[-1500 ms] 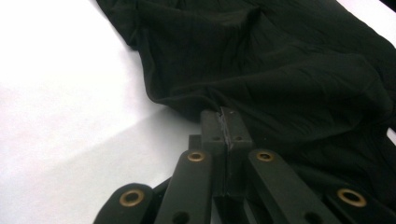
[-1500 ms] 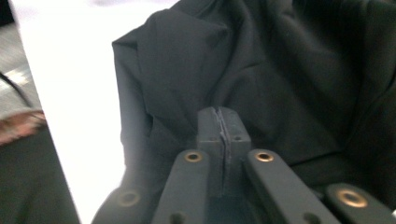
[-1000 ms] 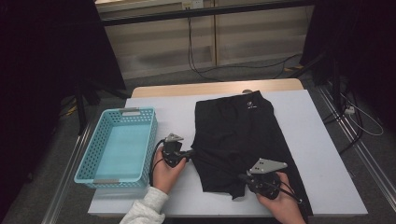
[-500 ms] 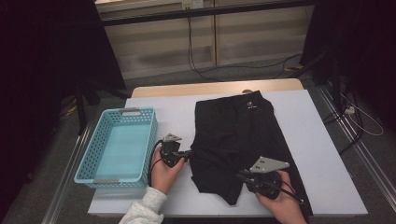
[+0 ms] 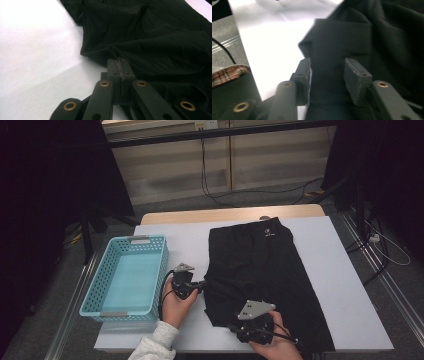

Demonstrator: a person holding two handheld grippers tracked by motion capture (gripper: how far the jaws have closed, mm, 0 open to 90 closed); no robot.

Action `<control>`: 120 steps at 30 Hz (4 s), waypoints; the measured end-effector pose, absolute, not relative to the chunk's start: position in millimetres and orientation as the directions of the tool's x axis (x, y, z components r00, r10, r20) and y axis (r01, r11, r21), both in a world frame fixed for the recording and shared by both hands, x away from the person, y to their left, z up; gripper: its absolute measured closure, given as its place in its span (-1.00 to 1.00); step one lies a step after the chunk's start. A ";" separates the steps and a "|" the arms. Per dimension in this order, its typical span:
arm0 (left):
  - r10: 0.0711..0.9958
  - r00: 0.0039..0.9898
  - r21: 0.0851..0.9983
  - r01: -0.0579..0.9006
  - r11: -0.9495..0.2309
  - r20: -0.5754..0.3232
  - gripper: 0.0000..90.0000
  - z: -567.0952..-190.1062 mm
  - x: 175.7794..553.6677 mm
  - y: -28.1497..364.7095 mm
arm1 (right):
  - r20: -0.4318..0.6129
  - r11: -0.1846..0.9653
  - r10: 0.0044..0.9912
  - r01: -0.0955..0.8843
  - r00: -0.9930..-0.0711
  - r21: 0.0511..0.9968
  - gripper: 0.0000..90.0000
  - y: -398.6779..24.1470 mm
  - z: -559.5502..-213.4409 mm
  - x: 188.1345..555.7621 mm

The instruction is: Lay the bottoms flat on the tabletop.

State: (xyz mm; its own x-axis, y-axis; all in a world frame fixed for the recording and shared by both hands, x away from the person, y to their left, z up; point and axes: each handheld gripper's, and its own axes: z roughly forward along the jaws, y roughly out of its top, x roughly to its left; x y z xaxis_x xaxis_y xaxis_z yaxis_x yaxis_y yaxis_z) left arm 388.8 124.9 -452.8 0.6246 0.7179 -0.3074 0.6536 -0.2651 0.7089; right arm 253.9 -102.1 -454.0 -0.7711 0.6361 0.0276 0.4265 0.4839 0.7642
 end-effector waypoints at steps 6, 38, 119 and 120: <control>0.719 0.621 0.704 0.659 -0.265 -0.311 1.00 -453.8 388.9 125.7 | -0.003 0.514 0.638 0.422 -0.770 0.747 0.44 -91.3 -463.0 255.7; 0.745 0.595 0.680 0.682 -0.269 -0.302 1.00 -459.4 392.9 132.2 | 0.149 0.278 0.766 0.530 -0.625 0.801 0.57 -160.0 -450.7 270.5; 0.699 0.622 0.601 0.723 -0.340 -0.352 0.99 -452.8 375.9 121.1 | 0.074 0.502 0.584 0.431 -0.808 0.749 0.98 -104.2 -462.8 255.4; 0.698 0.621 0.598 0.725 -0.340 -0.357 0.99 -451.8 375.1 121.6 | 0.081 0.503 0.578 0.432 -0.812 0.749 0.98 -103.7 -462.4 255.0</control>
